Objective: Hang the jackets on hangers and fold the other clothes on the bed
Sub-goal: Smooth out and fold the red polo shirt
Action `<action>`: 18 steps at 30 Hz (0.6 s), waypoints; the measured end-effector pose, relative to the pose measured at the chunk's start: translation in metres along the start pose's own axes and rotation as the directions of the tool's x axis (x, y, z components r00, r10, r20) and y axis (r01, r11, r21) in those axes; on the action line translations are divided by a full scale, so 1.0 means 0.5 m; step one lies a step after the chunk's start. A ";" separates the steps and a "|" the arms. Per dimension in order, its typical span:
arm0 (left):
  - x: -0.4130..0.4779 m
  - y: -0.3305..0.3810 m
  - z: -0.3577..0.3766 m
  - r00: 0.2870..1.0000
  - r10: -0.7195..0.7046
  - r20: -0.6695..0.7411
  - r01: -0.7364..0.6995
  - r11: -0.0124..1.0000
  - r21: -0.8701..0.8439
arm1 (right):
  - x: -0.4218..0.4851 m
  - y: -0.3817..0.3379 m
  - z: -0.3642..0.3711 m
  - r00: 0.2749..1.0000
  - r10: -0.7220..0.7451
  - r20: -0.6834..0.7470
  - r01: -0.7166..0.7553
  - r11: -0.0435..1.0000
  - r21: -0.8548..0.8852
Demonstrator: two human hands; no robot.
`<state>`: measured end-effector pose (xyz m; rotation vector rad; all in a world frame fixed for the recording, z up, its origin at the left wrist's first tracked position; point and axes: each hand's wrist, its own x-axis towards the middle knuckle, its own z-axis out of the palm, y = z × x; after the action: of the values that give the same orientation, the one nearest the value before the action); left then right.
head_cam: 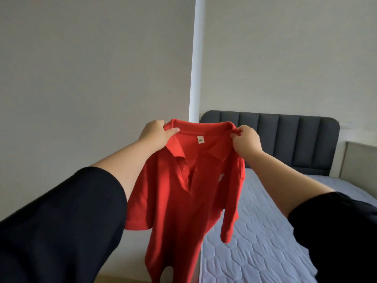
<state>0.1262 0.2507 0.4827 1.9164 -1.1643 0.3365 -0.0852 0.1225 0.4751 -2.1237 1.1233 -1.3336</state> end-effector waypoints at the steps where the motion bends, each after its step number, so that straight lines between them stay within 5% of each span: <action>1: -0.004 0.017 -0.006 1.000 0.006 -0.017 -0.007 1.000 -0.030 | -0.003 -0.007 -0.015 0.999 0.010 -0.033 -0.009 1.000 0.027; 6: -0.025 0.114 -0.073 0.991 0.097 -0.091 -0.102 0.994 -0.050 | -0.028 -0.046 -0.110 0.986 -0.008 -0.165 0.010 1.000 0.011; 13: -0.052 0.241 -0.119 0.925 0.177 -0.337 -0.187 0.982 0.002 | -0.034 -0.071 -0.252 0.936 -0.211 -0.280 0.115 0.939 -0.323; 15: -0.053 0.259 -0.089 0.946 0.148 -0.287 -0.154 0.988 0.003 | -0.028 -0.047 -0.274 0.937 -0.218 -0.274 0.108 0.924 -0.366; 18: -0.052 0.247 0.007 0.998 -0.054 -0.026 0.049 0.983 -0.175 | -0.028 0.029 -0.264 0.965 -0.176 -0.193 0.079 0.901 -0.428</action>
<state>0.0098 0.2378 0.5295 1.7794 -1.0853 0.2280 -0.2104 0.1362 0.5195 -2.4251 1.4982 -1.5402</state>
